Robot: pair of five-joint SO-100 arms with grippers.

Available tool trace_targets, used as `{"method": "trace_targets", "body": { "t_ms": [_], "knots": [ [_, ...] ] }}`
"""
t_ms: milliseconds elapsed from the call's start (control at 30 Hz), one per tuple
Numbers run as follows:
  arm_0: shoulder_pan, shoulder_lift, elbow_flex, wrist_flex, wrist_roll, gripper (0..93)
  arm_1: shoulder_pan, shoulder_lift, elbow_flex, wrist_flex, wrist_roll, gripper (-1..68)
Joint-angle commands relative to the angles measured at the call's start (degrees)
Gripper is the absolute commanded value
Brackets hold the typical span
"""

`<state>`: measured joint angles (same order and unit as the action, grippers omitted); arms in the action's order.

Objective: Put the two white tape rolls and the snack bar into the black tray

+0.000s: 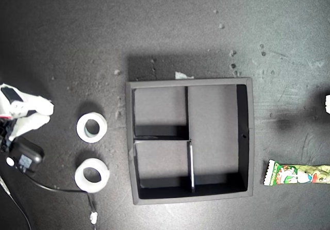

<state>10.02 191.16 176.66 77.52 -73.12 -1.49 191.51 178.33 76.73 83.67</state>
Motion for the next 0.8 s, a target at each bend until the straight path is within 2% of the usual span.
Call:
{"method": "trace_targets", "body": {
  "t_ms": [0,400,500,567,633,733,767],
  "knots": [
    [-0.26,2.81,3.16,2.02,-0.53,2.0,-0.44,0.35,0.62,0.09,-21.62,0.0],
    [-0.26,2.81,3.16,2.02,-0.53,2.0,-0.53,0.35,0.62,0.09,-21.36,0.0],
    [-0.62,2.81,3.16,2.46,-10.2,1.9,-0.62,0.35,0.62,0.09,-21.36,0.0],
    [-2.81,2.81,3.16,2.46,-15.91,2.0,2.55,0.35,0.62,0.09,-21.18,0.0],
    [-6.33,2.9,3.16,2.46,-13.01,2.2,6.33,0.35,0.62,-1.05,-22.06,0.0],
    [-8.7,2.9,3.16,1.85,-13.97,2.4,3.52,0.35,0.62,-6.86,-28.83,0.0],
    [-8.7,2.9,3.16,0.0,-12.04,0.6,2.37,0.35,0.62,-10.11,-30.94,0.0]
  ]
}}
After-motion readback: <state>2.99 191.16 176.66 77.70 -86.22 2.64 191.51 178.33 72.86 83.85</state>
